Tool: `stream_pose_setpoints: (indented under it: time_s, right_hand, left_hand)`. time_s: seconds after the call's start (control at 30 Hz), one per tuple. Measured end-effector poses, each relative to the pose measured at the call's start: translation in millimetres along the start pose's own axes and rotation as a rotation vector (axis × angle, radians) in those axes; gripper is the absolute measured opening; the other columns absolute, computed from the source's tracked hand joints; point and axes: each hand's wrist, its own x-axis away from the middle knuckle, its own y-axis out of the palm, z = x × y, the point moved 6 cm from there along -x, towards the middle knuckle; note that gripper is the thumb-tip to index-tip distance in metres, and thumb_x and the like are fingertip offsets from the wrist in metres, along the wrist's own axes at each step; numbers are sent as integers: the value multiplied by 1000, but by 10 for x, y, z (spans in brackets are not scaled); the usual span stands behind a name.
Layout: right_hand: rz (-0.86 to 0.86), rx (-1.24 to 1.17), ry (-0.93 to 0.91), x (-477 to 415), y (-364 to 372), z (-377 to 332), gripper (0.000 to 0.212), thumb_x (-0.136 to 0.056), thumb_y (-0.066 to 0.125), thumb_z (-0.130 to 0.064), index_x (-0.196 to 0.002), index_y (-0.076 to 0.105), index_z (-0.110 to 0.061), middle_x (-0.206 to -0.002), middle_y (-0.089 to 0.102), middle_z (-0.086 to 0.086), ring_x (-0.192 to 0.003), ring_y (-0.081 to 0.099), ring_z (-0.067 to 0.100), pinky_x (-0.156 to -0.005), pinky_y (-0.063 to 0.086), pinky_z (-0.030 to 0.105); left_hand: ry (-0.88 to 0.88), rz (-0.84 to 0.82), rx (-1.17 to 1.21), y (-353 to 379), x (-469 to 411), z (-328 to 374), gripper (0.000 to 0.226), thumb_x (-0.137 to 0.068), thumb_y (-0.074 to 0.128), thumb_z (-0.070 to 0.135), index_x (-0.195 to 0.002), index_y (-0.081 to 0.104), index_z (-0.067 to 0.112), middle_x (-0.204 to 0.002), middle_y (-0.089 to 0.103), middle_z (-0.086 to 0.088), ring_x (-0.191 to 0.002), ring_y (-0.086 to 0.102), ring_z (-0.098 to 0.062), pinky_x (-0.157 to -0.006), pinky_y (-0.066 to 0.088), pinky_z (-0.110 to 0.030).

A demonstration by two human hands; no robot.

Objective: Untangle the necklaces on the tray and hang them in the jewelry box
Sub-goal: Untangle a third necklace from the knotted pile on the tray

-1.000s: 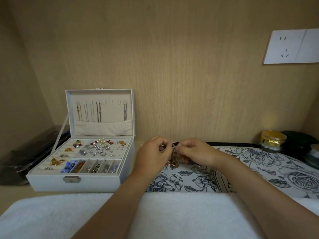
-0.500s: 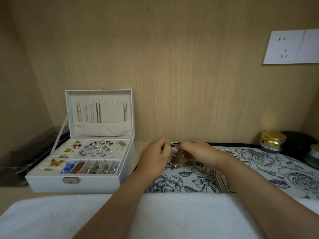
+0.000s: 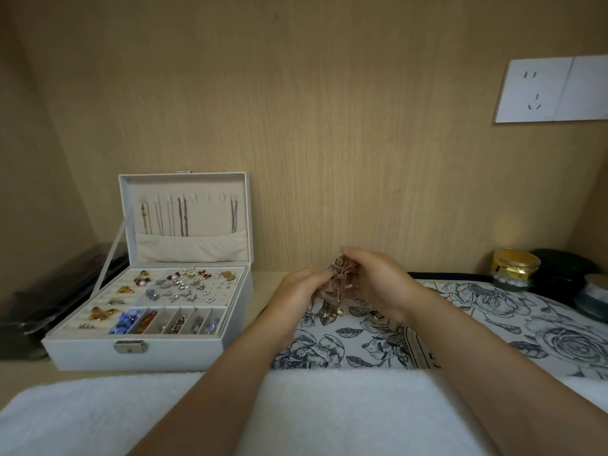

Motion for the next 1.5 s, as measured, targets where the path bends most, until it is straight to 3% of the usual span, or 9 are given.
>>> stream_pose_setpoints:
  time_s: [0.27,0.4,0.57,0.67,0.77,0.93,1.1,1.3,1.5]
  right_hand:
    - [-90,46,70,40,27,16,9,-99,58,-18,-99,58,-9,-77,67,7,-54,56,14,-42,37,23]
    - [34,176,76,7,-132,28,22,-96,64,-25,-106,64,-5,-78,70,6,-62,64,14,-54,52,29]
    - [97,121,121,-12,-187,101,32,-92,69,-30,-108,70,-2,-88,70,12,-76,63,23,-70,56,43]
    - [223,12,110,-9,-239,85,20,-91,65,-23,-78,66,-8,-76,62,7,-67,60,20,-62,55,36]
    - [318,-177,124,-31,-276,126,26,-96,60,-26,-73,61,-14,-72,63,3,-60,57,16,-62,53,31]
    - [189,-703,155,-63,-238,153,28,-103,49,-32,-80,59,-18,-65,56,-4,-63,49,13,-81,49,35]
    - [13,-428,228,-33,-202,142,12,-89,60,-27,-88,64,-15,-45,26,-9,-50,32,13,-67,41,32]
    - [141,-809,157,-17,-345,144,26,-89,47,-25,-65,46,-16,-68,58,6,-72,55,24,-95,48,47]
    - [147,-556,155,-52,-274,145,25,-96,51,-18,-72,44,-20,-54,26,-5,-49,25,12,-55,39,27]
  left_hand:
    - [19,-48,410,-15,-45,9,39,-99,46,16,-62,58,17,-67,59,0,-72,56,-17,-90,43,-36]
    - [10,-50,638,-57,-59,-4,48,-97,48,11,-50,54,16,-73,59,-7,-76,57,-20,-87,48,-36]
    - [-5,-23,769,-47,-63,-18,23,-83,58,12,-63,46,11,-75,60,-8,-80,61,-22,-98,49,-41]
    - [-10,-12,861,-66,-68,-16,23,-86,56,13,-66,44,12,-70,57,-7,-74,59,-20,-101,47,-43]
    - [-30,0,905,-49,-65,-11,20,-90,56,16,-71,50,12,-56,45,-1,-64,51,-17,-91,47,-39]
    - [-90,37,829,-91,-80,-32,21,-102,45,22,-98,61,9,-41,27,6,-52,40,-12,-75,46,-31]
    - [-77,111,944,-134,-99,-53,23,-98,42,17,-79,52,9,-59,42,-2,-54,38,-14,-65,44,-30]
    - [-104,145,940,-256,-105,-76,23,-90,45,19,-68,42,16,-55,29,4,-49,23,-11,-44,23,-23]
    - [-139,63,698,-138,-70,-42,16,-97,53,23,-96,65,12,-46,24,7,-42,24,-8,-38,30,-19]
